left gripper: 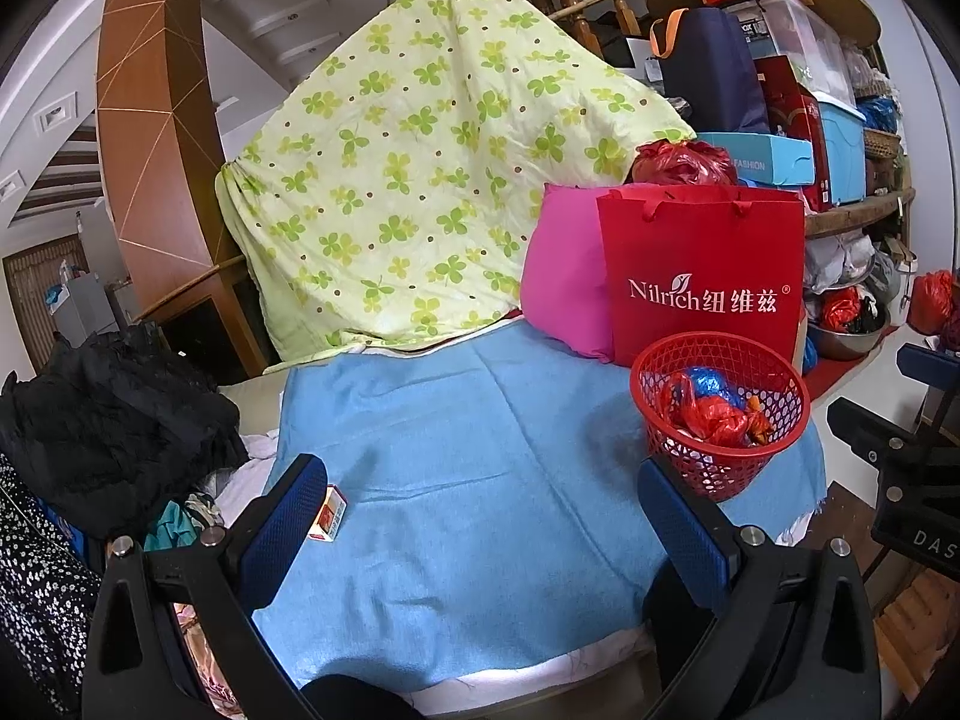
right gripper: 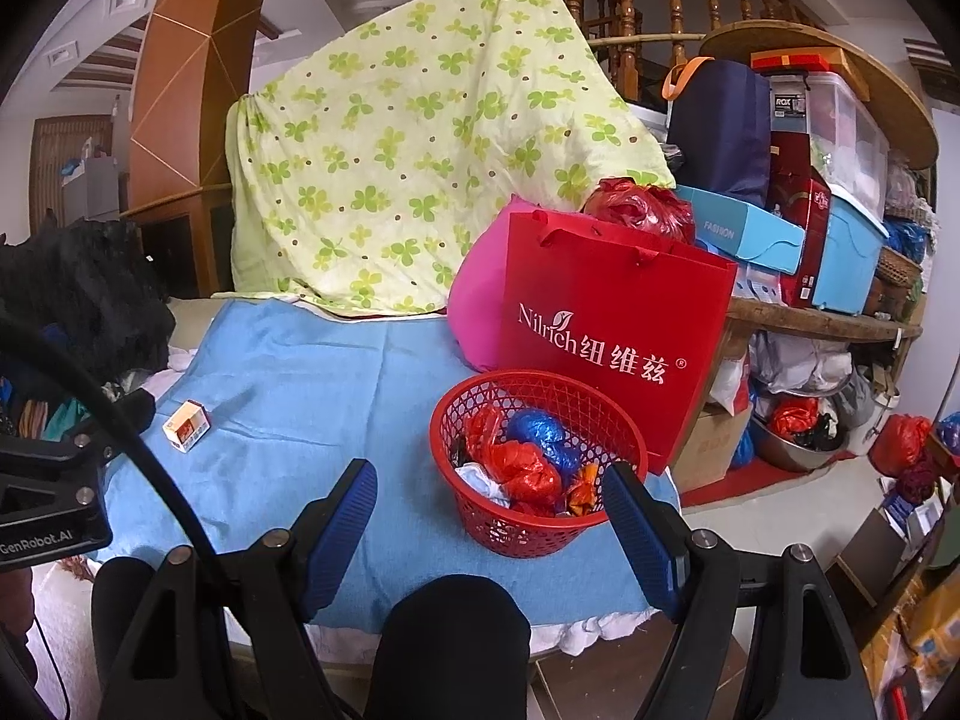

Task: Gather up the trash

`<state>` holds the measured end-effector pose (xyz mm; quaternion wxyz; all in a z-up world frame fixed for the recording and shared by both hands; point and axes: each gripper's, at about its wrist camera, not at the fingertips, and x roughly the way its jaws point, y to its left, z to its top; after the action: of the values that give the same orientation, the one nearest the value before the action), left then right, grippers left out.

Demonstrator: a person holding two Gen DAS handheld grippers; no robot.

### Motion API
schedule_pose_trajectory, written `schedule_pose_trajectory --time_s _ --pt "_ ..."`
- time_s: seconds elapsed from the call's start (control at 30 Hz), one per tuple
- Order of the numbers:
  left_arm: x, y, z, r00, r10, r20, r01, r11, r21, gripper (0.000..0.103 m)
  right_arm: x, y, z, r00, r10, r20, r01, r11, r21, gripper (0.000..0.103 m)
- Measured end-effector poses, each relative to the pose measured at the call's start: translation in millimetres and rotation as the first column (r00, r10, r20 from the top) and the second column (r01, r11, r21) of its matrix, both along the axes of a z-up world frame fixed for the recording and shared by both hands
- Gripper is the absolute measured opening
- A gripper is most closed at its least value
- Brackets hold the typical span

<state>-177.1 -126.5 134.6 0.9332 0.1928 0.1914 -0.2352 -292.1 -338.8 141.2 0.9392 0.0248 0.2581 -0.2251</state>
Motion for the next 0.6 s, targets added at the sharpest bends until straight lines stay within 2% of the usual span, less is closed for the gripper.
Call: schedule_pose_trajectory --time_s 0.6 --pt "-5.1 -5.5 -3.0 1.0 -0.017 0.002 0.017 1.0 0.021 0.103 0.9 -4.2 -3.9 1.0 -0.009 0.006 0.009 1.0 0.011 0.08"
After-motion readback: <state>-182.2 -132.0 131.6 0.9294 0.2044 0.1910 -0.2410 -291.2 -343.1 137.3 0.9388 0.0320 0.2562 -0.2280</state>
